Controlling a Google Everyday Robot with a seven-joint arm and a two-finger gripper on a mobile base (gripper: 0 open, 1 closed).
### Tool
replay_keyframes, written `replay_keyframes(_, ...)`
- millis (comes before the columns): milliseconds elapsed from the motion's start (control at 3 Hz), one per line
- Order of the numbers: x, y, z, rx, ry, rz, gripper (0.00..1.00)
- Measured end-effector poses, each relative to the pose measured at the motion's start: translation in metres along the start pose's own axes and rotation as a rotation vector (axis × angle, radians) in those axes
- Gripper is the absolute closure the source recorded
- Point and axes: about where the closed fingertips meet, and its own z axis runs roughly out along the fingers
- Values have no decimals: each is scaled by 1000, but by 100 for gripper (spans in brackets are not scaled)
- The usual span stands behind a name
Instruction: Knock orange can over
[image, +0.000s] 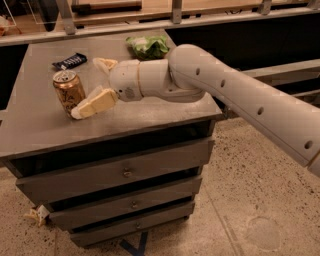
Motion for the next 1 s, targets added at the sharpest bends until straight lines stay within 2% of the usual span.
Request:
replay_keyframes(333, 7, 3, 29, -26, 3, 11, 0)
replay_keyframes(1000, 29, 4, 63, -44, 15, 45, 0)
